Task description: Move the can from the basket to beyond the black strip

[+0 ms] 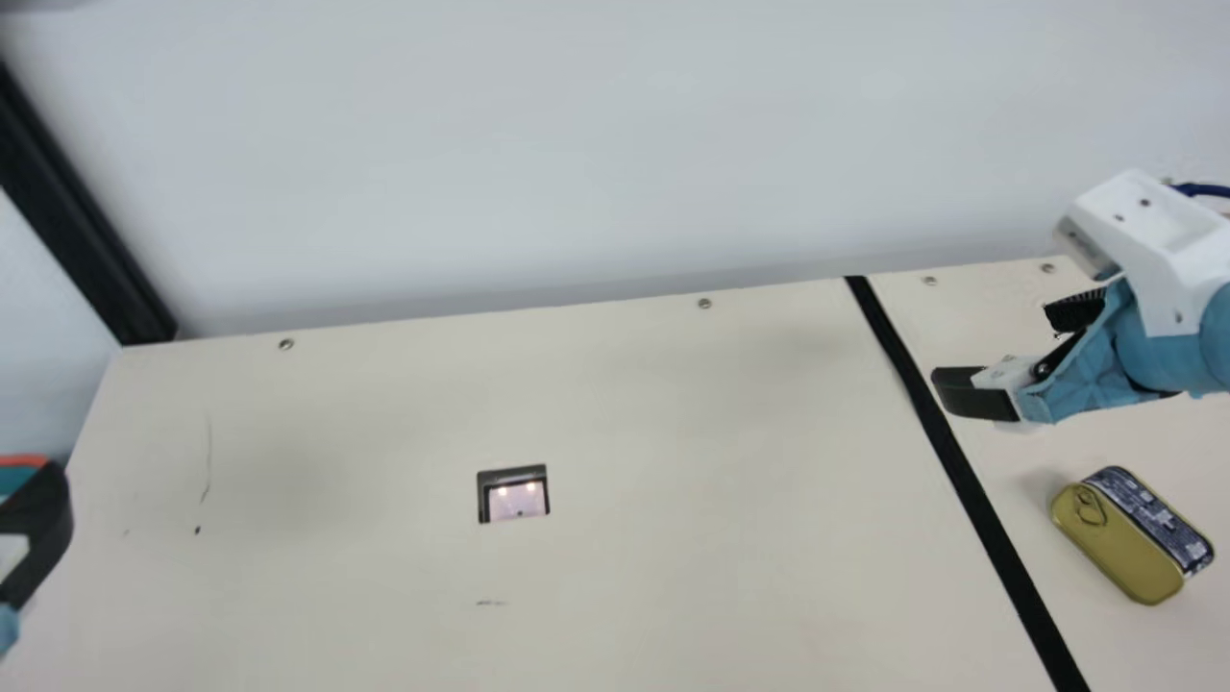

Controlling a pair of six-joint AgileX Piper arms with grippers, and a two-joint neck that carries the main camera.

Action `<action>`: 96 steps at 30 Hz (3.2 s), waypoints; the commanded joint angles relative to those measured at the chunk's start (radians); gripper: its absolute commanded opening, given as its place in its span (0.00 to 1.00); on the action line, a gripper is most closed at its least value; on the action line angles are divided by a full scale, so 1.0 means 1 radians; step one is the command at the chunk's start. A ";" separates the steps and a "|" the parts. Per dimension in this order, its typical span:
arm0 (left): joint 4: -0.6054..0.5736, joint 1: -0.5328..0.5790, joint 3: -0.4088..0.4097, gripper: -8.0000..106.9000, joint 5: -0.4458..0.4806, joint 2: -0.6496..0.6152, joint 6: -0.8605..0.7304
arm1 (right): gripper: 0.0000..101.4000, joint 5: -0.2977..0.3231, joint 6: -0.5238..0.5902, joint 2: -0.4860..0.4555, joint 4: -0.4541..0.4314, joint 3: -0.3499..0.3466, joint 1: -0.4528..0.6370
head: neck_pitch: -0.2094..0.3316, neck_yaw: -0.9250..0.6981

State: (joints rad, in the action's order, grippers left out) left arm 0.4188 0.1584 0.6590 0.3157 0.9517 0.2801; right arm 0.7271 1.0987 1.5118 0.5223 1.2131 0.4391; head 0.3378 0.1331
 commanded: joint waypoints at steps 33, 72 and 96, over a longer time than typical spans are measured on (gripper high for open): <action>0.000 0.000 0.000 0.85 0.000 0.000 0.000 | 1.00 -0.101 -0.059 -0.049 0.156 -0.047 -0.284 | -0.127 -0.174; -0.005 0.003 -0.133 0.85 0.003 -0.341 0.048 | 1.00 -0.469 -0.040 -0.639 0.262 -0.614 -0.517 | -0.127 -0.174; -0.207 -0.012 -0.304 0.85 0.203 -0.745 -0.121 | 1.00 -0.440 -0.249 -1.082 0.067 -0.928 -0.483 | -0.127 -0.174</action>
State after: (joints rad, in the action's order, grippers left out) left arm 0.2342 0.1511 0.3618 0.5059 0.2313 0.1800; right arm 0.2900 0.8666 0.4589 0.6082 0.2977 -0.0444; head 0.2098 -0.0307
